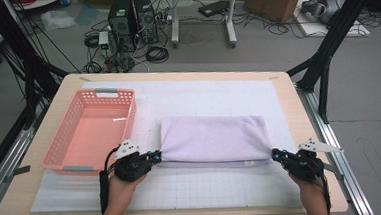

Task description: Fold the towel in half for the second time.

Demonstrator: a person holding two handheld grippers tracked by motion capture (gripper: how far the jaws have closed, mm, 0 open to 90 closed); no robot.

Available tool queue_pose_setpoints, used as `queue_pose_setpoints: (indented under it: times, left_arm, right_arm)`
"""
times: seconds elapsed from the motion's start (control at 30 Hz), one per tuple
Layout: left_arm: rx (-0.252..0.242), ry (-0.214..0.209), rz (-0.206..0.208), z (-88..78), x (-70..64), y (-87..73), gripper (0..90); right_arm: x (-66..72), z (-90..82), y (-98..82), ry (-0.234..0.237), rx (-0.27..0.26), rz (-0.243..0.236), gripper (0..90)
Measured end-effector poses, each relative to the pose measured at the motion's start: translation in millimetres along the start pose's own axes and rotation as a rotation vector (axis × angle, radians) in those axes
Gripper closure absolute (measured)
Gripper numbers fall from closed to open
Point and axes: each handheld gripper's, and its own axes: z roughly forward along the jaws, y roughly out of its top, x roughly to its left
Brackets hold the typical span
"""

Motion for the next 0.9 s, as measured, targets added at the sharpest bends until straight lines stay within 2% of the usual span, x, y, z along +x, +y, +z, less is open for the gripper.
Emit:
queue_pose_setpoints:
  times: [0.07, 0.13, 0.17, 0.2, 0.23, 0.33, 0.4, 0.47, 0.6, 0.73, 0.9]
  left_arm:
    - [0.015, -0.002, -0.009, -2.5, -0.6, -3.7, 85.8]
    - [0.053, -0.013, -0.016, -0.9, -1.3, -8.5, 84.7]
    - [0.069, 0.002, -0.013, 1.2, -1.9, -10.0, 80.4]
    - [0.075, 0.020, -0.017, 2.7, -2.6, -10.3, 69.0]
    - [0.070, 0.022, -0.020, 4.0, -3.5, -9.3, 61.8]
    - [0.024, 0.037, 0.023, 3.7, -7.8, -3.9, 57.7]
    - [-0.016, 0.045, 0.053, 3.0, -8.7, -1.0, 57.8]
    - [-0.023, 0.049, 0.066, 5.4, -7.6, 0.5, 60.2]
    - [0.026, 0.052, 0.068, 16.0, -3.7, -3.2, 64.7]
    - [0.103, 0.076, 0.060, 24.3, -1.9, -8.3, 67.2]
    - [0.128, 0.105, 0.062, 22.6, -3.4, -9.8, 68.8]
  right_arm:
    - [1.1, -4.4, -0.7, 0.002, 0.003, 0.003, 85.7]
    - [-0.1, -5.4, -4.3, 0.006, 0.026, 0.020, 84.8]
    - [-1.6, -3.7, -6.6, 0.008, 0.047, 0.030, 79.1]
    - [-2.5, -2.3, -8.8, -0.011, 0.059, 0.039, 68.0]
    - [-2.9, -2.3, -9.8, -0.027, 0.059, 0.046, 65.4]
    - [-4.7, -8.1, -7.5, -0.047, 0.006, 0.052, 65.9]
    - [-2.2, -8.9, -6.1, -0.058, -0.004, 0.023, 68.8]
    - [0.5, -3.8, -6.9, -0.045, -0.001, -0.008, 71.5]
    - [6.1, 13.2, -8.9, -0.012, 0.031, -0.039, 74.1]
    - [9.7, 25.5, -13.9, -0.035, 0.115, -0.074, 75.1]
    - [4.7, 21.2, -18.1, -0.050, 0.141, -0.072, 74.0]
